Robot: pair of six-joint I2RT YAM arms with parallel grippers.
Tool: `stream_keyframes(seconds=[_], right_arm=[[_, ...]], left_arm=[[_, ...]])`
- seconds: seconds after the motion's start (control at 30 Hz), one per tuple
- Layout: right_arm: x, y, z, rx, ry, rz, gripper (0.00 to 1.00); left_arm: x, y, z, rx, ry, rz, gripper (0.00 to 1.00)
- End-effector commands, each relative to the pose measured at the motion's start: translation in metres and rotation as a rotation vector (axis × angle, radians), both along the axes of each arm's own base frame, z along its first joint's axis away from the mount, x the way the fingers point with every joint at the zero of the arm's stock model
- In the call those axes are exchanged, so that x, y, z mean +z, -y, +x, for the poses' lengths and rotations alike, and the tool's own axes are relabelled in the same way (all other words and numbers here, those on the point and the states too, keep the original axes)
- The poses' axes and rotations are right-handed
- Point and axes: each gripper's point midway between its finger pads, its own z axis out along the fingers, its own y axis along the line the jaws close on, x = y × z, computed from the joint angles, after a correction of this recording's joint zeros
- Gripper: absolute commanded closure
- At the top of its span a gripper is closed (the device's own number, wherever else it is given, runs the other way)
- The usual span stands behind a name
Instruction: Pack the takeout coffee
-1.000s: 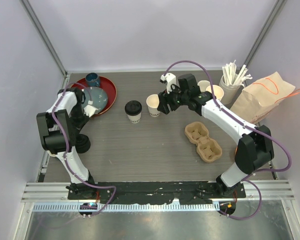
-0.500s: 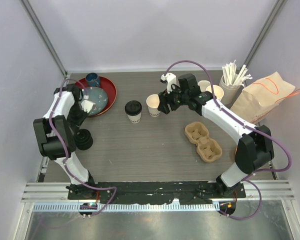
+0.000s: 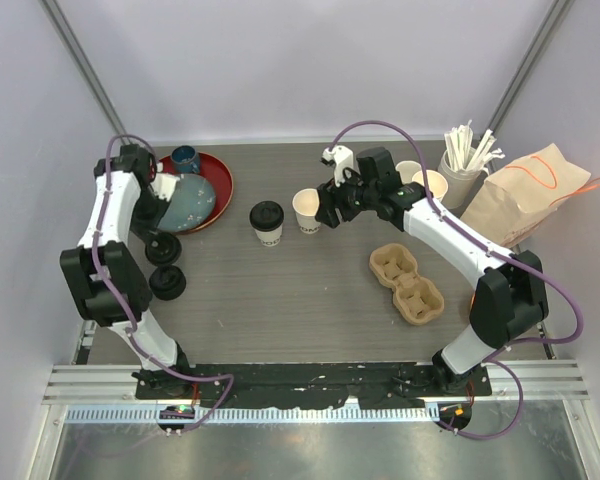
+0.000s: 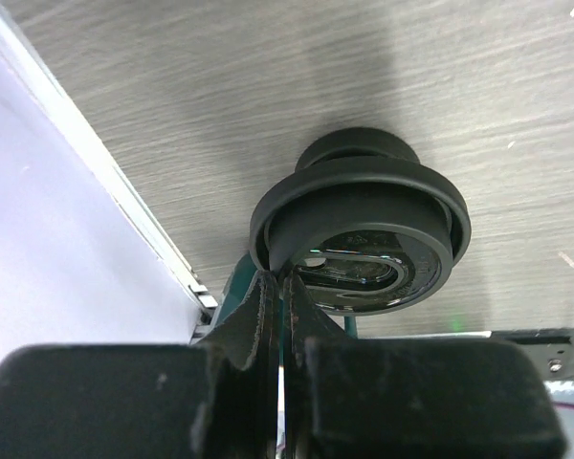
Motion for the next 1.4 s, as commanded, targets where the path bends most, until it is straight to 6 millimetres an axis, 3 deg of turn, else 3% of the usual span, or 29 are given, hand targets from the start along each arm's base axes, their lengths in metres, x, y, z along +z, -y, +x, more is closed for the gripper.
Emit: stream_keyframes(seconds=[0.0,0.1,0.13,0.2,0.27,0.3,0.5,0.53,0.7,0.93,1.03,1.23,1.37], right_arm=[[0.041,0.005,0.012,-0.089,0.06,0.099,0.34],[0.05,0.016,0.028,-0.187,0.038,0.171,0.35],[0.05,0.024,0.034,-0.222,0.033,0.179,0.35],[0.047,0.03,0.045,-0.273,0.027,0.173,0.35],[0.047,0.031,0.056,-0.314,0.024,0.178,0.36],[0.043,0.029,0.065,-0.331,0.017,0.174,0.36],[0.022,0.019,0.098,-0.381,-0.038,0.16,0.41],[0.005,0.018,0.104,-0.387,-0.065,0.138,0.42],[-0.017,0.005,0.115,-0.37,-0.117,0.097,0.48],[-0.052,-0.005,0.112,-0.348,-0.177,0.012,0.57],[-0.06,-0.007,0.108,-0.342,-0.185,-0.025,0.7],[-0.048,0.003,0.091,-0.343,-0.155,-0.095,0.93],[-0.042,0.013,0.064,-0.334,-0.164,-0.146,0.99]], left_arm=[[0.051,0.022,0.004,0.035,0.135,-0.024,1.0],[0.072,0.046,0.018,-0.024,0.189,-0.018,1.0],[0.085,0.065,0.025,-0.08,0.221,-0.02,1.0],[0.099,0.082,0.038,-0.119,0.252,-0.02,1.0],[0.105,0.108,0.044,-0.179,0.252,-0.031,1.0],[0.117,0.116,0.051,-0.195,0.29,-0.037,1.0],[0.121,0.168,0.07,-0.308,0.308,-0.063,1.0],[0.122,0.177,0.07,-0.33,0.312,-0.07,1.0],[0.118,0.194,0.07,-0.368,0.31,-0.093,1.0],[0.115,0.201,0.067,-0.388,0.316,-0.119,1.0],[0.114,0.204,0.064,-0.395,0.312,-0.122,1.0],[0.116,0.217,0.056,-0.437,0.31,-0.13,1.0],[0.112,0.229,0.047,-0.473,0.294,-0.142,1.0]])
